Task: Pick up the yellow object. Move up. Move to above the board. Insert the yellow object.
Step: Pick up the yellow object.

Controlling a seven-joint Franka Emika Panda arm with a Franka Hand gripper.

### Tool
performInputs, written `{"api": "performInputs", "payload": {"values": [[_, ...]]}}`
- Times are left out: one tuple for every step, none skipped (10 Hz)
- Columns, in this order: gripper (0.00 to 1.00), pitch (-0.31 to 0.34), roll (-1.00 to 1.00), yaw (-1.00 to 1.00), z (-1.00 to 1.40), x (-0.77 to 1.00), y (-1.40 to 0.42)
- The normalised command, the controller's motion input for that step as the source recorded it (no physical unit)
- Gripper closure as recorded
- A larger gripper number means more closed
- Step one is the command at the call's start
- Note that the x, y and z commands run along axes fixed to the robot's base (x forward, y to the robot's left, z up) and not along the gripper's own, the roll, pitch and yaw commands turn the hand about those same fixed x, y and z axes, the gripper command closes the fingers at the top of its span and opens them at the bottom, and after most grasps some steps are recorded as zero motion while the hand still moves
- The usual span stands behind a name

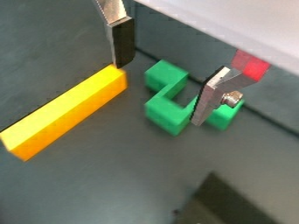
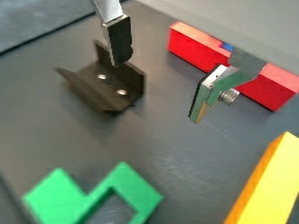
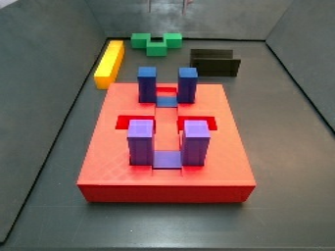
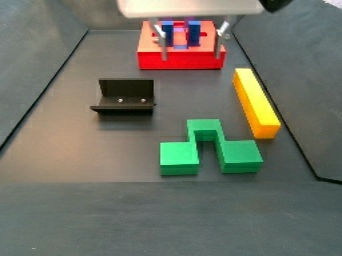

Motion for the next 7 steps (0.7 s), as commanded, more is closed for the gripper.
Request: {"api": "performInputs", "payload": {"values": [[0.0, -0.21, 0.03, 0.0, -0.36, -0.84, -0.64], [0.0, -0.211, 0.02, 0.0, -0.26, -0.9, -0.55], [0.0, -0.211, 0.0, 0.0, -0.23, -0.81, -0.29], [0.0, -0.171, 0.0, 0.0, -0.26, -0.56, 0.0], [0.0, -0.171, 0.0, 0.17, -0.28, -0.5, 0.09], [0.0, -0.161, 0.0, 0.23, -0.25, -0.55, 0.17], [0.0, -0.164, -0.01, 0.26, -0.23, -0.54, 0.19]]}}
